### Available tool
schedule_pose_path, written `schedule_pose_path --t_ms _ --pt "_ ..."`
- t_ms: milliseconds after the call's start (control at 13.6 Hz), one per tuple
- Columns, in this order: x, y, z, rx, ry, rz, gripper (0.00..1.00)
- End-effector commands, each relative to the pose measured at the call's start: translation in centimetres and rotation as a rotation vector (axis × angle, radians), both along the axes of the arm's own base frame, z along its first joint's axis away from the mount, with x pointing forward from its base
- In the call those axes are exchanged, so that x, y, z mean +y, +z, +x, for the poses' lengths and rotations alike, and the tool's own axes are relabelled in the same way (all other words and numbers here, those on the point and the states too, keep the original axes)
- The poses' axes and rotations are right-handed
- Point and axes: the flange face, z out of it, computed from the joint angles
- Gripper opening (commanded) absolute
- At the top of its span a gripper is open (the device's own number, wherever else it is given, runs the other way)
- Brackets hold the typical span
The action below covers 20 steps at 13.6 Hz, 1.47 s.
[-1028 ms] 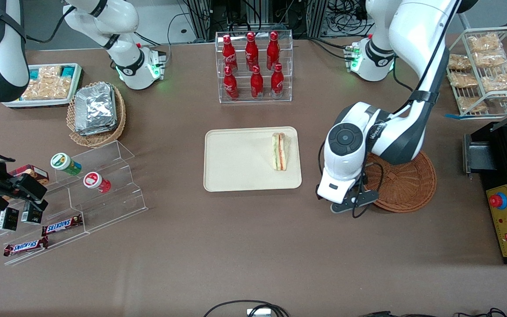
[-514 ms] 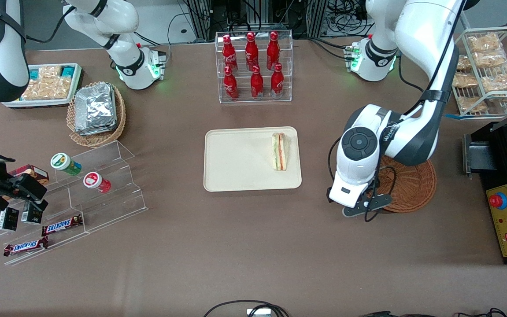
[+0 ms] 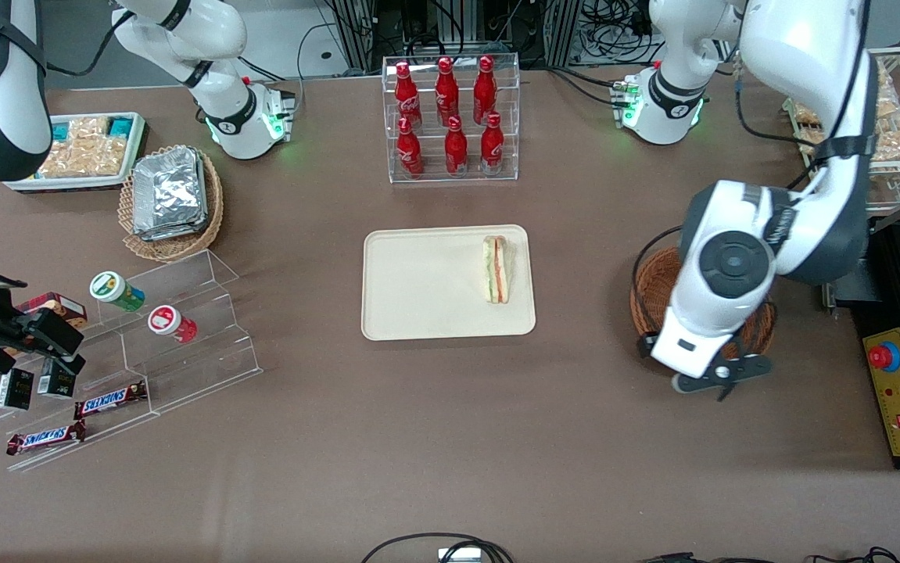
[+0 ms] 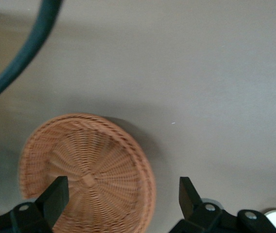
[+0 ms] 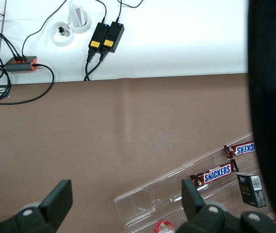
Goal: Place sandwich from basket to tray
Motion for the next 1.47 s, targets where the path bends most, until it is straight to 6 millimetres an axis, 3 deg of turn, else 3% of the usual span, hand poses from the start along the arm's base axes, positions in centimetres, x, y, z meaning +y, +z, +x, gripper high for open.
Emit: schedule_pose_path --t_ms 0,294,588,808,1395 --pt "4.2 3.1 0.1 0.035 -0.04 -0.044 1.0" --pt "12.0 6.8 -0.6 0.068 -0.093 -0.122 1.0" --pt "18.2 8.1 -1.9 0.132 -0.162 -0.134 1.0" --pt "19.9 9.4 -2.8 0.144 -0.18 -0.142 1.0" --pt "20.6 14.4 -6.4 0.092 -0.184 -0.187 1.0"
